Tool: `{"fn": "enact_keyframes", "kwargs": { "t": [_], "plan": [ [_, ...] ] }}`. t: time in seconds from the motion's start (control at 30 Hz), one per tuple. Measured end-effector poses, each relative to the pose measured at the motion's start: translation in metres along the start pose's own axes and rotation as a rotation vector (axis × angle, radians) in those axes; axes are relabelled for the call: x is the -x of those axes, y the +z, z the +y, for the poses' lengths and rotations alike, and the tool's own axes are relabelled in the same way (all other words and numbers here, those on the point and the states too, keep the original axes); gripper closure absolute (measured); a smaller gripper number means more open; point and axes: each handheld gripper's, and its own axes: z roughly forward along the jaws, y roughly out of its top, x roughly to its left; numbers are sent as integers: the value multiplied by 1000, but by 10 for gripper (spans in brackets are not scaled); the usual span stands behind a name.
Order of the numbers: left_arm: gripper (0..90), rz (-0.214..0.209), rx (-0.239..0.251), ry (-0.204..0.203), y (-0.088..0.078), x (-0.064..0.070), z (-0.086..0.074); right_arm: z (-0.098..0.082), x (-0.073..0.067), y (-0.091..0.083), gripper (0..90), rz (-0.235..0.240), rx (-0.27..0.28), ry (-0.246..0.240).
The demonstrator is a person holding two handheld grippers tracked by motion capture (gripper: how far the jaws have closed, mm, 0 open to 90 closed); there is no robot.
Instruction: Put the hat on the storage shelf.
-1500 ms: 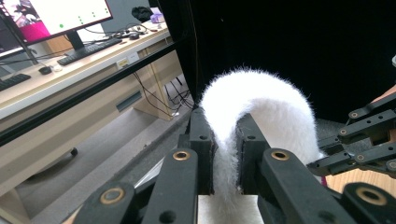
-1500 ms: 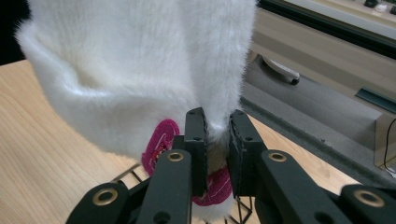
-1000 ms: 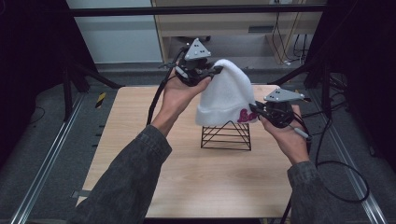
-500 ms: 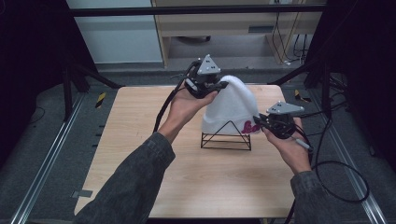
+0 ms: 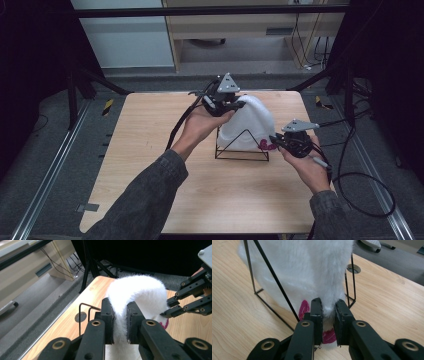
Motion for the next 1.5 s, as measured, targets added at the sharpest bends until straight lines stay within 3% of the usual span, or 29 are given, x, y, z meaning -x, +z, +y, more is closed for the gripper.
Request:
{"fn": "enact_keyframes", "kwargs": {
  "t": [0.37, 0.77, 0.97, 1.0, 1.27, 1.33, 1.37, 1.43, 1.5],
  "plan": [
    [790, -31, -34, -10, 8, 3, -16, -12, 2, 9, 788, 5, -43, 11],
    [783, -40, -49, -17, 13, 4, -22, -18, -3, 15, 775, 6, -63, 8],
    [750, -55, -70, -21, 15, 5, -30, -19, -5, 12, 723, 5, -49, 25],
    [744, -50, -69, -19, 16, 6, -31, -19, -5, 10, 671, -9, -44, 28],
    [706, -43, -62, -34, 15, 5, -32, -20, -5, 3, 609, -30, -21, 55],
    [655, -36, -63, -37, 13, 5, -32, -21, -6, 0, 582, -32, -18, 52],
    [555, -29, -59, -53, 8, 4, -32, -23, -7, -3, 546, -33, -18, 51],
    [472, -27, -52, -62, 2, 3, -32, -25, -8, -6, 512, -38, -10, 57],
    [436, -23, -43, -65, -2, 3, -32, -27, -8, -7, 497, -41, -8, 61]
  ]
}}
